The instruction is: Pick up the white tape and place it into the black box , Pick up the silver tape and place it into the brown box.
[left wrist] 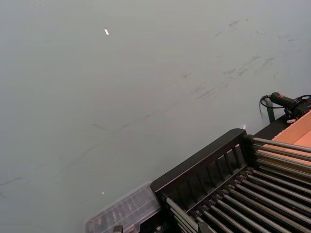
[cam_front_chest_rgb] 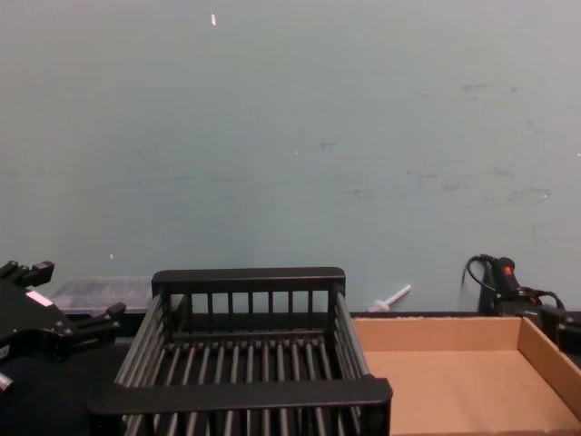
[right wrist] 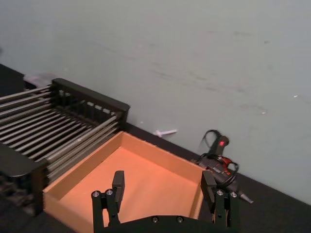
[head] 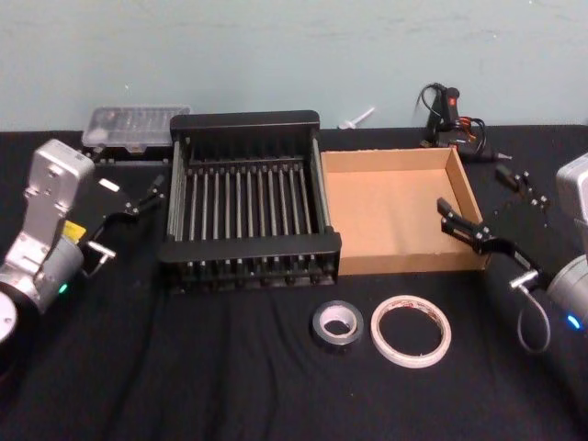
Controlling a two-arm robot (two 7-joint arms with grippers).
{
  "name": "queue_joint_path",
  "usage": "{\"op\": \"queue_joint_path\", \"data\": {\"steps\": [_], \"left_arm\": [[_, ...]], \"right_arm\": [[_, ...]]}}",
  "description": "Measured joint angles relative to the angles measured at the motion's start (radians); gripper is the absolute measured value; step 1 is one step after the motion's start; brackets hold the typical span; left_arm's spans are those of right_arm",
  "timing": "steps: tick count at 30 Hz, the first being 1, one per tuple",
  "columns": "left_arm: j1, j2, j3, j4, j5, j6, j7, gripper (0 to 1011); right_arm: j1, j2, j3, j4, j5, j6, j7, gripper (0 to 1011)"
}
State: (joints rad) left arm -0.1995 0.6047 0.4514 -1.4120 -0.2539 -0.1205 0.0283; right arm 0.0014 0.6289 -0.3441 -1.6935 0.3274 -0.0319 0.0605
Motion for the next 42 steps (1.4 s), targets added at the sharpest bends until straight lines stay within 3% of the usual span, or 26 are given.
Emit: {"op": "queue_joint_path", "data": {"steps": [9, 19, 29, 42], "left_arm": [[0.000, 0.000, 0.000, 0.000, 0.000, 0.000, 0.000, 1001], [0.000, 0.000, 0.000, 0.000, 0.000, 0.000, 0.000, 1001], [0.000, 0.000, 0.000, 0.000, 0.000, 0.000, 0.000, 1001], [0.000, 0.000, 0.000, 0.000, 0.000, 0.000, 0.000, 1001]], "right_arm": [[-0.070, 0.023, 0.019, -0.099, 0.043, 0.126, 0.048, 1002], [-0.123, 0.036, 0.038, -0.151, 0.073, 0.255, 0.083, 1002], [-0.137, 0.022, 0.041, -0.153, 0.086, 0.354, 0.109, 1002], [-0.109, -0.016, 0.037, -0.107, 0.078, 0.459, 0.134, 1002]]}}
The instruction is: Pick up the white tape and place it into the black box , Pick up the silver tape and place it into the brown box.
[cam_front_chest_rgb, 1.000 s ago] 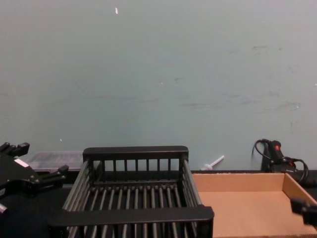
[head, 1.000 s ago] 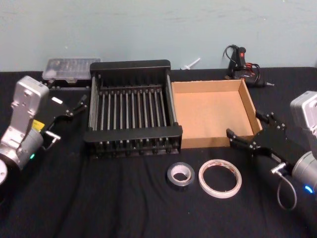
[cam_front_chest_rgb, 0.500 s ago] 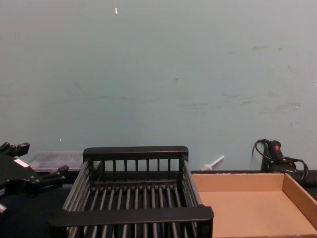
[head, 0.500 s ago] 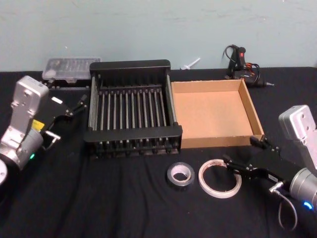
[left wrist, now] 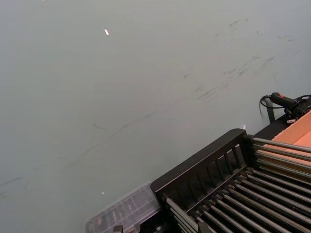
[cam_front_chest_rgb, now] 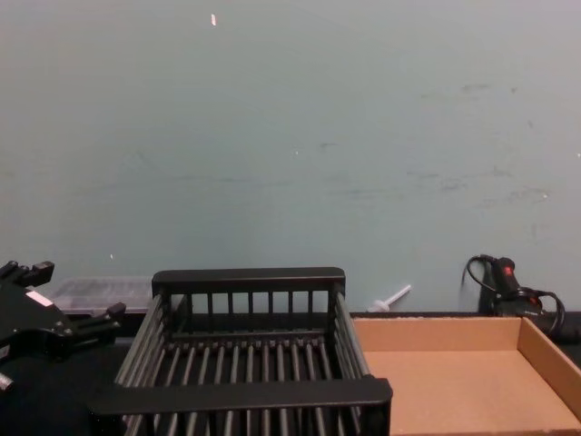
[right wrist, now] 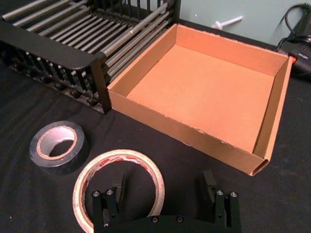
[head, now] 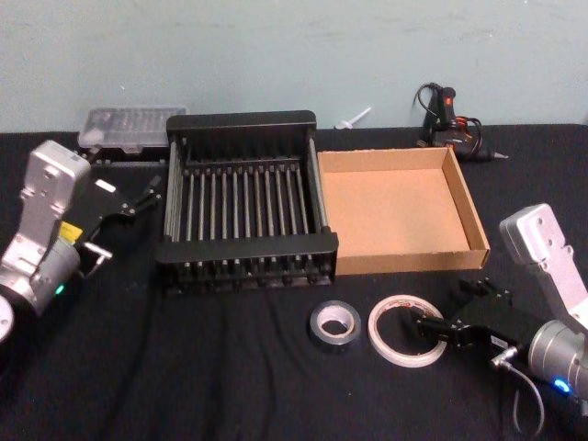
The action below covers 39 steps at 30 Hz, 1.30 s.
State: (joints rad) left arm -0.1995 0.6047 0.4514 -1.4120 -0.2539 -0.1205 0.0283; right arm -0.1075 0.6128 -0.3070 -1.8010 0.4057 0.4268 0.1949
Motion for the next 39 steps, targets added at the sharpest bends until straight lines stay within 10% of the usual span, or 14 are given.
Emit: {"op": "queue_joint_path", "data": {"steps": [39], "left_arm": [[0.000, 0.000, 0.000, 0.000, 0.000, 0.000, 0.000, 1001]], "right_arm": [[-0.004, -0.059, 0.016, 0.033, -0.092, 0.043, 0.058, 1002]]}}
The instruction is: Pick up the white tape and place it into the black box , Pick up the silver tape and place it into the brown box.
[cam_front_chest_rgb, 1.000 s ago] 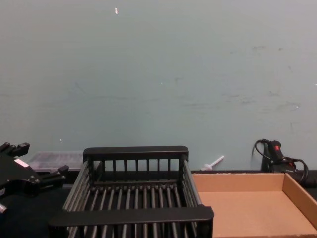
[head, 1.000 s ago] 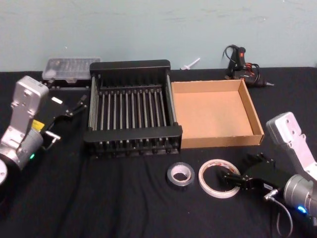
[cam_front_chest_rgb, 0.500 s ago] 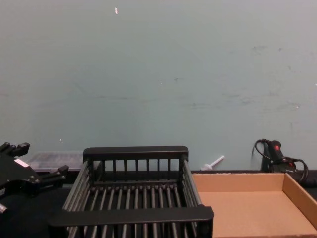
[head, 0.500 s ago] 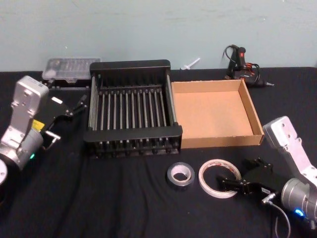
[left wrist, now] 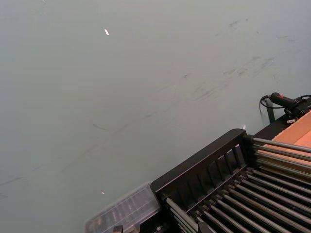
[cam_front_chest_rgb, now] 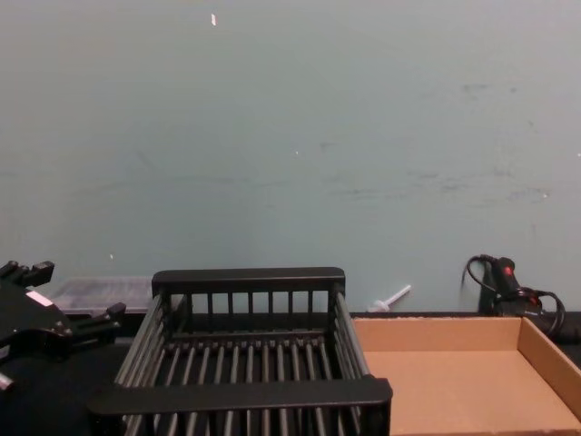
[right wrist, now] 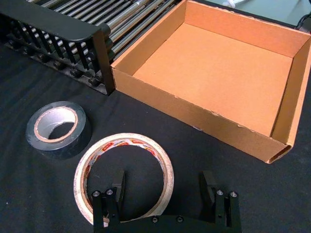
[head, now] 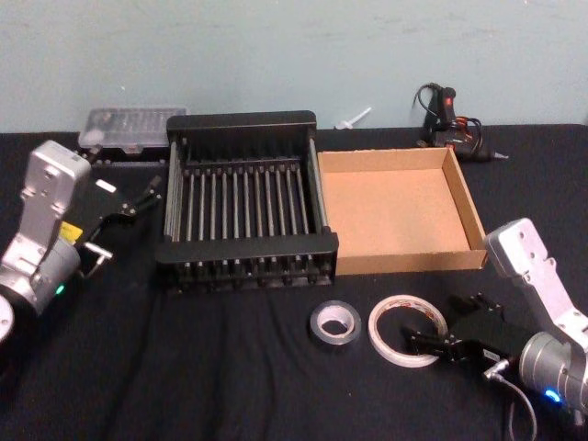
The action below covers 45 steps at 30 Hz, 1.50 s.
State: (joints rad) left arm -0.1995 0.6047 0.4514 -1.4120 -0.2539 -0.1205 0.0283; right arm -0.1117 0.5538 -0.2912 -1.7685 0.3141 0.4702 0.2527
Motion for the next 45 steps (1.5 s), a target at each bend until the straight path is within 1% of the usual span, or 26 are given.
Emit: {"op": "queue_joint_path", "data": {"steps": [2, 12, 14, 15, 19, 20, 21, 26, 27, 28, 29, 30, 31, 34, 37, 38, 39, 40, 41, 42, 45], "left_arm": [[0.000, 0.000, 0.000, 0.000, 0.000, 0.000, 0.000, 1001], [0.000, 0.000, 0.000, 0.000, 0.000, 0.000, 0.000, 1001], [0.000, 0.000, 0.000, 0.000, 0.000, 0.000, 0.000, 1001], [0.000, 0.000, 0.000, 0.000, 0.000, 0.000, 0.000, 1001], [0.000, 0.000, 0.000, 0.000, 0.000, 0.000, 0.000, 1001], [0.000, 0.000, 0.000, 0.000, 0.000, 0.000, 0.000, 1002], [0.000, 0.000, 0.000, 0.000, 0.000, 0.000, 0.000, 1001], [0.000, 0.000, 0.000, 0.000, 0.000, 0.000, 0.000, 1001], [0.000, 0.000, 0.000, 0.000, 0.000, 0.000, 0.000, 1001], [0.000, 0.000, 0.000, 0.000, 0.000, 0.000, 0.000, 1001], [0.000, 0.000, 0.000, 0.000, 0.000, 0.000, 0.000, 1001], [0.000, 0.000, 0.000, 0.000, 0.000, 0.000, 0.000, 1001], [0.000, 0.000, 0.000, 0.000, 0.000, 0.000, 0.000, 1001], [0.000, 0.000, 0.000, 0.000, 0.000, 0.000, 0.000, 1001], [0.000, 0.000, 0.000, 0.000, 0.000, 0.000, 0.000, 1001], [0.000, 0.000, 0.000, 0.000, 0.000, 0.000, 0.000, 1001], [0.000, 0.000, 0.000, 0.000, 0.000, 0.000, 0.000, 1001], [0.000, 0.000, 0.000, 0.000, 0.000, 0.000, 0.000, 1001], [0.000, 0.000, 0.000, 0.000, 0.000, 0.000, 0.000, 1001], [0.000, 0.000, 0.000, 0.000, 0.000, 0.000, 0.000, 1001], [0.000, 0.000, 0.000, 0.000, 0.000, 0.000, 0.000, 1001]], "right_arm": [[-0.001, -0.002, 0.000, 0.000, -0.011, -0.005, 0.002, 1002], [-0.001, -0.001, 0.000, 0.000, -0.009, -0.005, 0.002, 1003], [-0.001, -0.001, 0.000, 0.000, -0.008, -0.005, 0.001, 984], [-0.001, -0.001, 0.000, 0.000, -0.008, -0.005, 0.001, 950], [0.000, -0.001, 0.000, 0.000, -0.006, -0.005, 0.001, 894], [0.000, -0.001, 0.000, 0.000, -0.006, -0.005, 0.001, 844], [0.000, -0.001, 0.000, 0.000, -0.006, -0.005, 0.001, 833], [0.000, 0.000, 0.000, 0.000, -0.004, -0.005, 0.001, 659], [0.000, 0.000, 0.000, -0.001, -0.004, -0.004, 0.001, 646], [0.000, 0.000, 0.000, -0.001, -0.004, -0.004, 0.001, 601], [0.000, 0.000, 0.000, -0.001, -0.004, -0.004, 0.001, 601], [0.000, 0.000, 0.000, -0.001, -0.004, -0.004, 0.001, 537], [0.000, 0.000, 0.000, -0.001, -0.004, -0.004, 0.000, 517], [0.000, 0.000, 0.000, -0.001, -0.003, -0.004, 0.000, 392], [0.000, 0.000, 0.000, -0.001, -0.003, -0.004, 0.000, 336], [0.000, 0.000, 0.000, -0.001, -0.003, -0.004, 0.000, 270], [0.000, 0.000, 0.000, -0.001, -0.003, -0.004, 0.000, 254], [0.000, 0.000, 0.000, -0.001, -0.003, -0.004, 0.000, 197], [0.000, 0.000, 0.000, -0.001, -0.003, -0.004, 0.000, 197], [0.000, 0.000, 0.000, -0.001, -0.003, -0.004, 0.000, 158], [0.000, 0.000, 0.000, -0.001, -0.003, -0.004, 0.000, 101]]}}
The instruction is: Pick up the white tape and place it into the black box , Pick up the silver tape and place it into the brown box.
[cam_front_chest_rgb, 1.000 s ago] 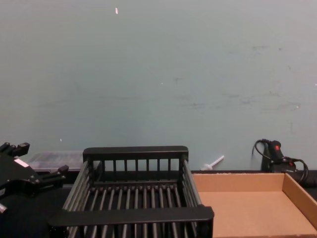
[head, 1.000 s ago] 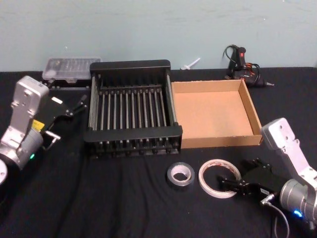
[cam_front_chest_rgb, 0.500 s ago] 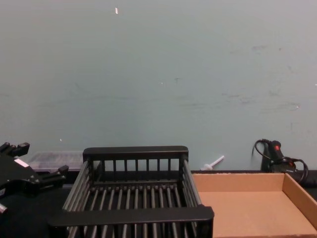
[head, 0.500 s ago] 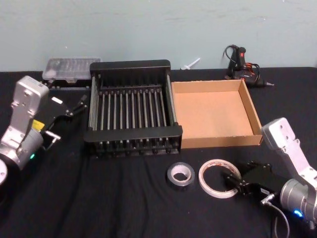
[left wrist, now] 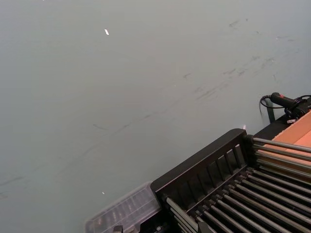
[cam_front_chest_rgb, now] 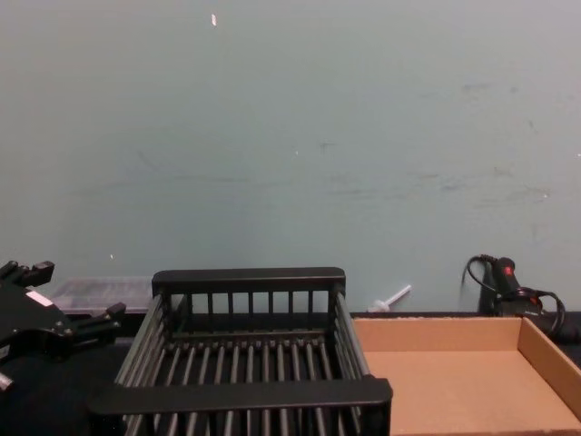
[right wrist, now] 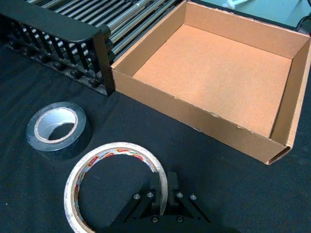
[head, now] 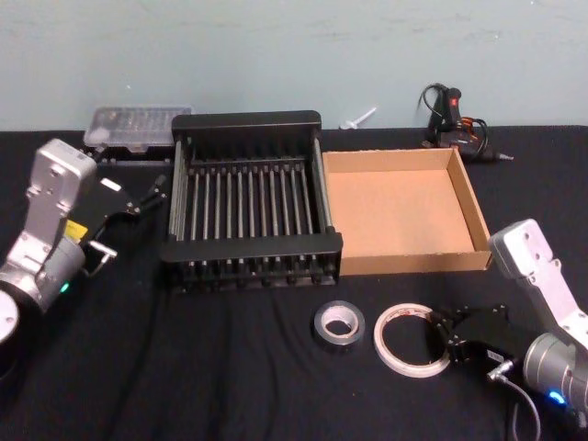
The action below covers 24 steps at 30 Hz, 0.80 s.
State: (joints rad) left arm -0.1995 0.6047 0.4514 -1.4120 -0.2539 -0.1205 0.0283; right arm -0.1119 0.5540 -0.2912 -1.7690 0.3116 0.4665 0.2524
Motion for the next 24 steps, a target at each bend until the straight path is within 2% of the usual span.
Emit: {"op": "queue_joint_path", "data": {"steps": [10, 24], "left_arm": [[0.000, 0.000, 0.000, 0.000, 0.000, 0.000, 0.000, 1001], [0.000, 0.000, 0.000, 0.000, 0.000, 0.000, 0.000, 1001]], "right_arm": [[-0.001, -0.004, 0.005, 0.000, 0.000, -0.003, 0.003, 84], [-0.024, -0.006, 0.070, -0.060, -0.007, -0.044, 0.033, 84]]}}
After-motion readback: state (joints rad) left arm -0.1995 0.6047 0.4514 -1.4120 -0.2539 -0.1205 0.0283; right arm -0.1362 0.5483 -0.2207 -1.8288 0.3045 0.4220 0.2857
